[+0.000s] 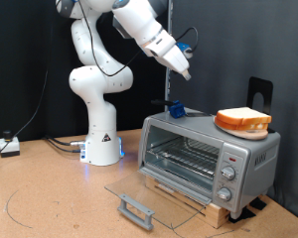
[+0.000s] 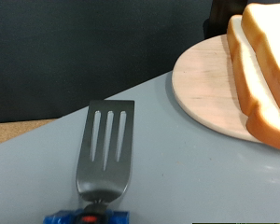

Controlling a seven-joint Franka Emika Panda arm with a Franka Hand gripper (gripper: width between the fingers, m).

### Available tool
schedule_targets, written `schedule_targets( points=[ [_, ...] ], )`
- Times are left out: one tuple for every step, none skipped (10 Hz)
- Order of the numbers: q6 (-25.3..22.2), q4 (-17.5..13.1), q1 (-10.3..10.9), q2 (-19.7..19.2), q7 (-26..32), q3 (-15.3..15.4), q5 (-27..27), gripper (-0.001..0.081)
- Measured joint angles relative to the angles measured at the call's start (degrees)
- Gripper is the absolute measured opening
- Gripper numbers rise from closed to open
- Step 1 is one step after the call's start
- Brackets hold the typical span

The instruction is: Make a piece of toast with the oven

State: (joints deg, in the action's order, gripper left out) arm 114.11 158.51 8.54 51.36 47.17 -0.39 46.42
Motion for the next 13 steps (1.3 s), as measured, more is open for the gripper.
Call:
schedule_targets(
  points=[
    [-1.64, 1.26, -0.71, 2.27, 0.03, -1.6, -0.57, 0.0807],
    [-3.23, 1.79, -1.99, 3.85, -0.51, -3.2, -1.34, 0.0807],
    [-3.83, 2.03, -3.67, 5.06, -0.76, -4.49, -2.33, 0.0807],
    [-5.09, 2.05, -5.35, 5.92, -0.82, -5.67, -3.99, 0.0807],
    [-6.79, 1.95, -6.61, 6.37, -0.81, -6.7, -5.78, 0.0807],
    [-9.5, 1.66, -7.14, 6.43, -0.55, -7.57, -8.13, 0.0807],
    [-13.08, 1.25, -7.11, 6.33, 0.13, -8.26, -10.29, 0.0807],
    [-14.97, 0.92, -7.03, 6.05, 0.74, -8.57, -11.35, 0.0807],
    [-14.28, 0.99, -7.06, 6.1, 0.68, -8.53, -11.14, 0.0807],
    [-14.19, 1.0, -7.07, 6.1, 0.53, -8.4, -11.28, 0.0807],
    [-12.99, 0.99, -7.39, 6.25, -0.66, -7.35, -11.9, 0.0807],
    [-12.54, 0.81, -7.88, 6.61, -2.26, -5.59, -13.65, 0.0807],
    [-13.58, 0.48, -8.18, 6.83, -3.92, -3.97, -15.85, 0.0807]
  ],
)
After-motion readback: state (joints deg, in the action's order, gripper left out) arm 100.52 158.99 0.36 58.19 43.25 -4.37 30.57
